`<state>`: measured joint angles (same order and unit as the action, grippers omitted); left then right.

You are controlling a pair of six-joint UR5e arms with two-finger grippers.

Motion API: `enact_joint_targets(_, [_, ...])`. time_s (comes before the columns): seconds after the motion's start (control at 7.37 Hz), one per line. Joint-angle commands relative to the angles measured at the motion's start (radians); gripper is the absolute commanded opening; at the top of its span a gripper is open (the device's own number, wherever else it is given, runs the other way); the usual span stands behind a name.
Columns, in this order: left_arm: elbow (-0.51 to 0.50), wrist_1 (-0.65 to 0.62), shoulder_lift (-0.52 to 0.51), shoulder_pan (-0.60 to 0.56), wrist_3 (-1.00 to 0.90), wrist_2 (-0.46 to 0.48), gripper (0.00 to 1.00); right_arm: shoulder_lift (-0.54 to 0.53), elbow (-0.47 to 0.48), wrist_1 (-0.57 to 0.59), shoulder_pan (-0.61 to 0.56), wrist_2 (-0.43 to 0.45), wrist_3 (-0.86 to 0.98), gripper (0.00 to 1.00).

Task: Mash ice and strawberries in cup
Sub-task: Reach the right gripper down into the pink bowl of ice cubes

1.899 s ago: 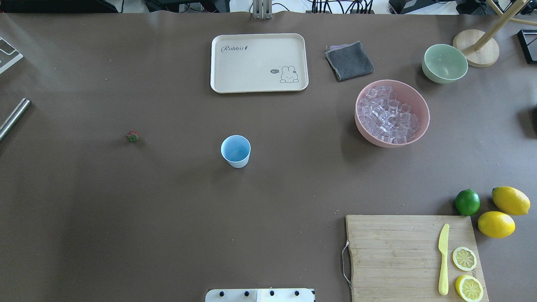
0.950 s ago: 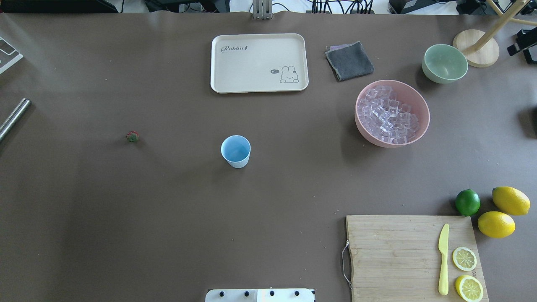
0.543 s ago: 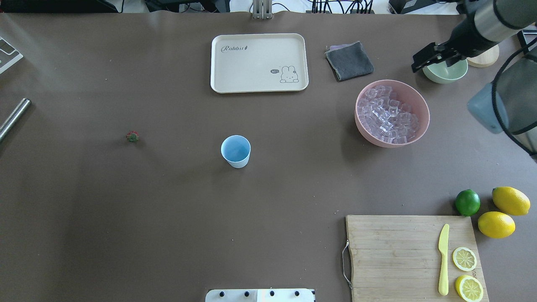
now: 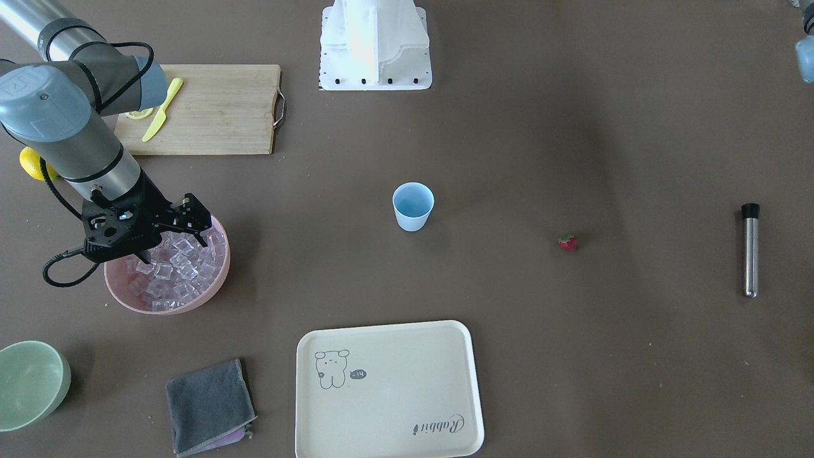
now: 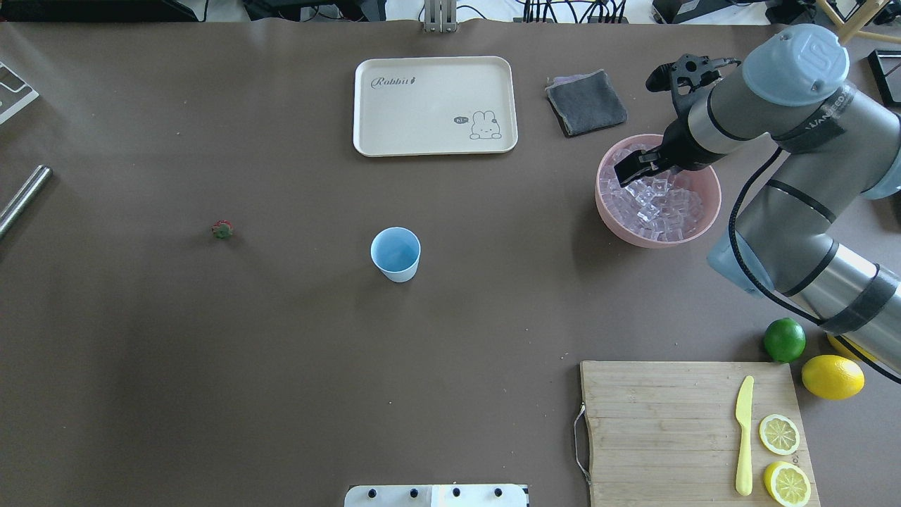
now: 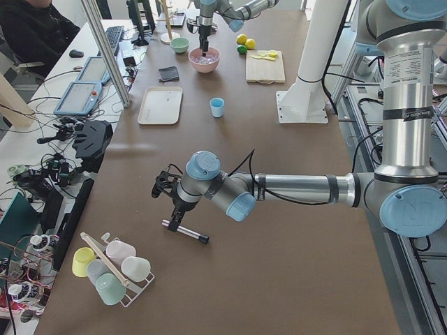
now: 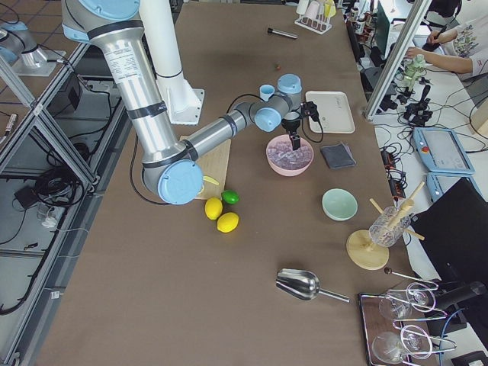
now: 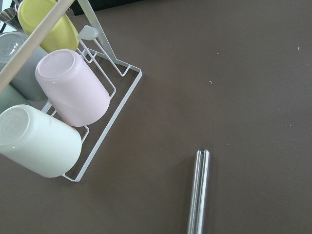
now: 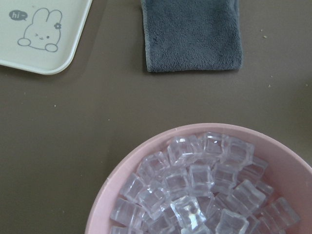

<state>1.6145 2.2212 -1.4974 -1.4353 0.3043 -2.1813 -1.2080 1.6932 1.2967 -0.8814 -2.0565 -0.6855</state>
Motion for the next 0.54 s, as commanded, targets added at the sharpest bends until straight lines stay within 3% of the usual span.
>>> enact_joint_targets(0.0, [-0.002,0.0,-0.003,0.001,-0.001,0.0,0.98,-0.016,-0.045,-0.068,0.006,0.004,0.001,0.91])
enact_joint_targets(0.41, [-0.005,0.0,-0.003,0.003,-0.001,0.0,0.98,-0.013,-0.073,-0.076,0.007,0.006,0.0,0.79])
